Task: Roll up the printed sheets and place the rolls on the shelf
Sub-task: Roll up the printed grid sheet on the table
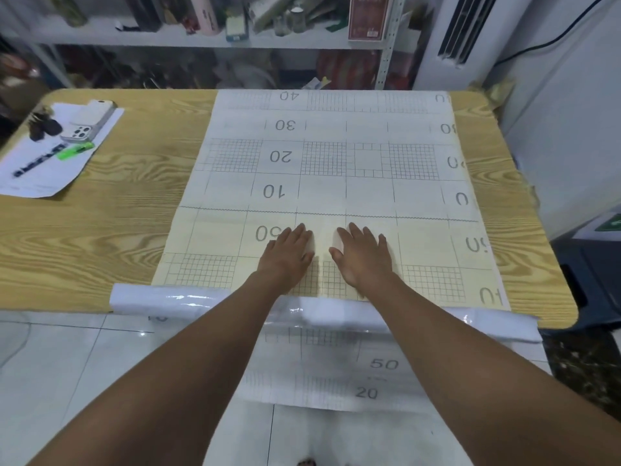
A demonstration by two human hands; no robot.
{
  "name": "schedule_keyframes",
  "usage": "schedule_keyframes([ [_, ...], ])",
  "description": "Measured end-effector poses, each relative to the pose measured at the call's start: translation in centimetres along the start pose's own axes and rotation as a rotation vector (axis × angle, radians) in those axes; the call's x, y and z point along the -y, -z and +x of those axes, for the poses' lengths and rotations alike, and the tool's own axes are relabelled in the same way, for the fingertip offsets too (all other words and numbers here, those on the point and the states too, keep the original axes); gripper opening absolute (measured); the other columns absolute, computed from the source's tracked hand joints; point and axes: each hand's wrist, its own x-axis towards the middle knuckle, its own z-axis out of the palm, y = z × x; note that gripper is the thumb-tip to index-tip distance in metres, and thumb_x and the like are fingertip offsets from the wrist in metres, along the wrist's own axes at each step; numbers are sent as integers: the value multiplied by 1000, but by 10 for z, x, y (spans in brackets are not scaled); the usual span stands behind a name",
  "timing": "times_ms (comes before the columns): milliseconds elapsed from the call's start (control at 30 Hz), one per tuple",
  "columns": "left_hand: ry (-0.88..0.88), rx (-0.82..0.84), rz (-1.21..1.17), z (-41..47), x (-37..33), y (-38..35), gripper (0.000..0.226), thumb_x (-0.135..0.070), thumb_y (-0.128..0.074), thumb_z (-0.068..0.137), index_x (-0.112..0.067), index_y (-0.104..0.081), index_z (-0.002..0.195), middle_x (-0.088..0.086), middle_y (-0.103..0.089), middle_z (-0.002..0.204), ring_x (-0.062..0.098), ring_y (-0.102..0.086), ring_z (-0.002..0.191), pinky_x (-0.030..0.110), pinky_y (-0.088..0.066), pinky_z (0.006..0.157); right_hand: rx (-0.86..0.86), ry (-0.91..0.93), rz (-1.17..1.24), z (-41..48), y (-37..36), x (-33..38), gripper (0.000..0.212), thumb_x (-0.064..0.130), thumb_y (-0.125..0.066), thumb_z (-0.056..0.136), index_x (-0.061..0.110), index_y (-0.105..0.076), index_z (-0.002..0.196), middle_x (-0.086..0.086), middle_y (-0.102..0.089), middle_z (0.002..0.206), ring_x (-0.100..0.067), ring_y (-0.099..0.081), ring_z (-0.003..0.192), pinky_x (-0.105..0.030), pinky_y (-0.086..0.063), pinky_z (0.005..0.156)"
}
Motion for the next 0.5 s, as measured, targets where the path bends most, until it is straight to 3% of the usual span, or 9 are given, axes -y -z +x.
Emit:
schedule_keyframes([
  [133,0,-5,-3,11,1,4,48,-30,-23,99,-17,-14,145,-2,-3,155,20,-4,140,41,-18,111,-46,22,54,-3,1,-1,48,40,-31,100,19,-32,142,-4,-31,150,-25,-35,131,-43,-18,110],
  [267,1,-18,-11,14,1,4,47,-28,-26,98,-17,-18,143,-2,-5,155,20,-8,139,41,-20,108,-160,124,207,-20,9,3,42,40,-36,98,20,-46,134,-3,-51,135,-22,-54,113,-38,-35,98],
  [400,-1,-10,-6,12,0,6,47,-26,-27,98,-16,-17,143,-2,-4,154,21,-7,140,42,-21,107,-189,286,281,-57,11,2,37,43,-41,97,21,-57,123,3,-60,123,-17,-56,107,-33,-35,96],
  [500,-21,5,21,12,0,9,49,-20,-33,96,-14,-16,142,1,-4,154,22,-7,139,43,-24,108,-146,349,253,-75,3,1,53,57,-29,90,22,-61,114,7,-63,114,-14,-55,102,-30,-33,94],
])
